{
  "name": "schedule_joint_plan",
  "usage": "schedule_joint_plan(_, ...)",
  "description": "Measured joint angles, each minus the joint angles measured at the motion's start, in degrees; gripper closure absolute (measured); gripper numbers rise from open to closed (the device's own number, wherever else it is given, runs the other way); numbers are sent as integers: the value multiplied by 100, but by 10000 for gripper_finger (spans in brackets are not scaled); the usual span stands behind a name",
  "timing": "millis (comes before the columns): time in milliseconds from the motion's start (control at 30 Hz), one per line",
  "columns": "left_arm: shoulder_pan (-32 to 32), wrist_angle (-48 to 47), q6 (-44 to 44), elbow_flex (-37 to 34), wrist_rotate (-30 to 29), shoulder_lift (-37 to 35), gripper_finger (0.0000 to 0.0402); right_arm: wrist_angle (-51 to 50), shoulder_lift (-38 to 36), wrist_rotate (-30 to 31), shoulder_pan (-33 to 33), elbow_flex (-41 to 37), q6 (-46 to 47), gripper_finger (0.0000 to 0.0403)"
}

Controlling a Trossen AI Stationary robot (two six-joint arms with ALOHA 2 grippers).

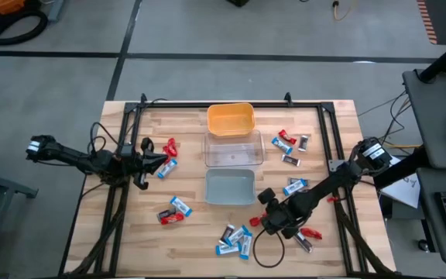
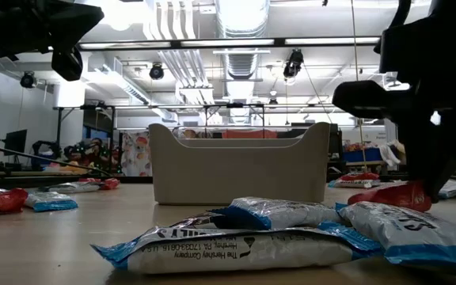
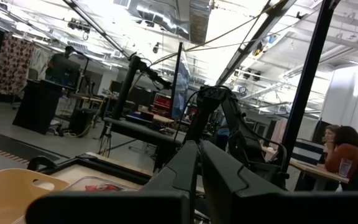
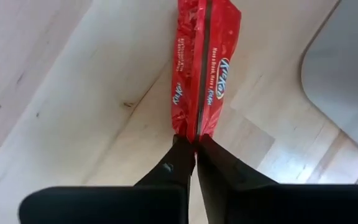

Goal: Organize candy in baskets
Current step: Put the red chocolate bar into the transparent bin

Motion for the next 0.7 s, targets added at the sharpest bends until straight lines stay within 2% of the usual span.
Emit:
schedule_joint_plan(333, 0, 0, -1, 0, 0, 0, 396, -5, -383, -16, 1, 0, 715, 394)
schedule_joint_plan(533, 0, 0, -2, 0, 0, 0, 396, 65, -1077, -29, 0, 0, 789, 394)
schedule_joint_plan(700, 0, 3, -8, 0, 0, 5, 396, 552, -1825, 131, -107, 0, 773, 394)
